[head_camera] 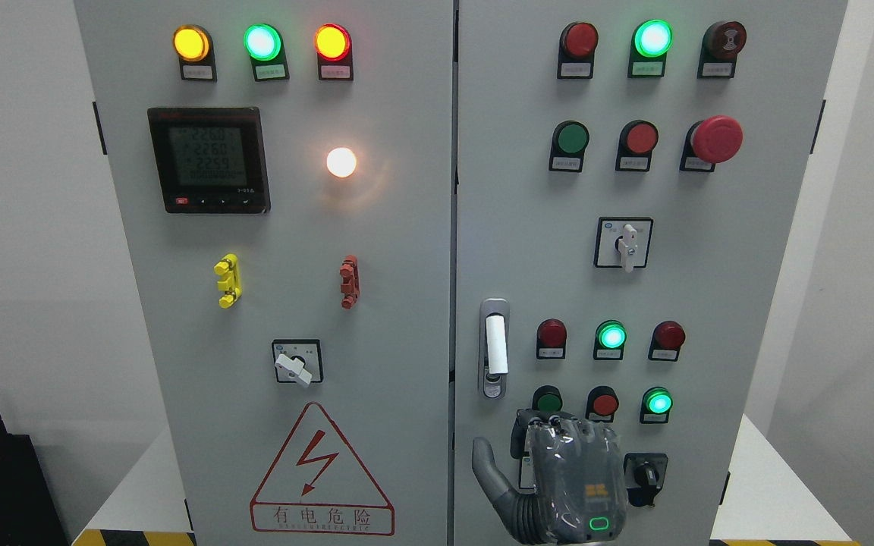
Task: Release door handle
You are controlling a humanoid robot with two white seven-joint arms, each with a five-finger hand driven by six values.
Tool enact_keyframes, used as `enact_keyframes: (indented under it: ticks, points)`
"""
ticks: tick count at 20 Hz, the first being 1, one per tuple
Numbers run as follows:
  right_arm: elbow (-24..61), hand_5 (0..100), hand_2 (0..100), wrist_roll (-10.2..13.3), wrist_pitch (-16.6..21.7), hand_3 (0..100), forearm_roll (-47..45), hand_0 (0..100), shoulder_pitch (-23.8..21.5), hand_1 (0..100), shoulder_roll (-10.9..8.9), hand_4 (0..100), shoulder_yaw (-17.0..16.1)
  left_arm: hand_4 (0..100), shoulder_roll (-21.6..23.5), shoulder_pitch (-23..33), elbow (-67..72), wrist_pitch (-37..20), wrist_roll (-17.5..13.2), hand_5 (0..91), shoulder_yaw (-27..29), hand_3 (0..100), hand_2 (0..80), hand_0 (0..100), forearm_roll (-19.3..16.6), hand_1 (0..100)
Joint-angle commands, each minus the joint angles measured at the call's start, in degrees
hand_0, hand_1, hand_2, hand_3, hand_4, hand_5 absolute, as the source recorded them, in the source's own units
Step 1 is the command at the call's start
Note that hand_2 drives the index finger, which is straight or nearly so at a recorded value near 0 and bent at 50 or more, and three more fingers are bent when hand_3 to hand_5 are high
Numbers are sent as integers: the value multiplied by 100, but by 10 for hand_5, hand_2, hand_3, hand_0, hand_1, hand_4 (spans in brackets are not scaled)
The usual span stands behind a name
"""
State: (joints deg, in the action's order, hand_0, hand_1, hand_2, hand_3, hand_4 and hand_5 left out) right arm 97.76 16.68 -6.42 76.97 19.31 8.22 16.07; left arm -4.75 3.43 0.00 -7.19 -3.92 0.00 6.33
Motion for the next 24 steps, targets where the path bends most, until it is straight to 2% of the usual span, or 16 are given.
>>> enact_keyframes:
  ticks: [1, 3, 5, 9, 17, 22, 24]
  points:
    - [-3, 955, 1000, -16, -18, 1000, -42, 313, 178, 412, 4, 1000, -78, 0, 0, 0, -88, -2, -4, 0, -70, 0, 0, 120, -9, 389]
    - [-20, 958, 1000, -51, -44, 1000, -50, 314, 248, 387, 4, 1000, -78, 0, 0, 0, -88, -2, -4, 0, -70, 0, 0, 120, 0, 389]
    - [-21, 960, 1000, -200, -44, 1000, -51, 319, 310, 354, 4, 1000, -78, 0, 0, 0, -88, -2, -4, 0, -70, 0, 0, 120, 0, 389]
    - [-64, 963, 1000, -236, -62, 1000, -138, 292, 468, 276, 4, 1000, -86, 0, 0, 0, -88, -2, -4, 0, -70, 0, 0, 120, 0, 389]
    - [-143, 966, 1000, -288, -70, 1000, -138, 270, 635, 270, 13, 1000, -86, 0, 0, 0, -88, -2, -4, 0, -70, 0, 0, 120, 0, 389]
    - [-214, 967, 1000, -412, -88, 1000, -130, 265, 758, 272, 4, 1000, -86, 0, 0, 0, -88, -2, -4, 0, -70, 0, 0, 120, 0, 389]
    - [-249, 967, 1000, -403, -141, 1000, -130, 254, 802, 306, 13, 1000, -86, 0, 0, 0, -88, -2, -4, 0, -70, 0, 0, 120, 0, 389]
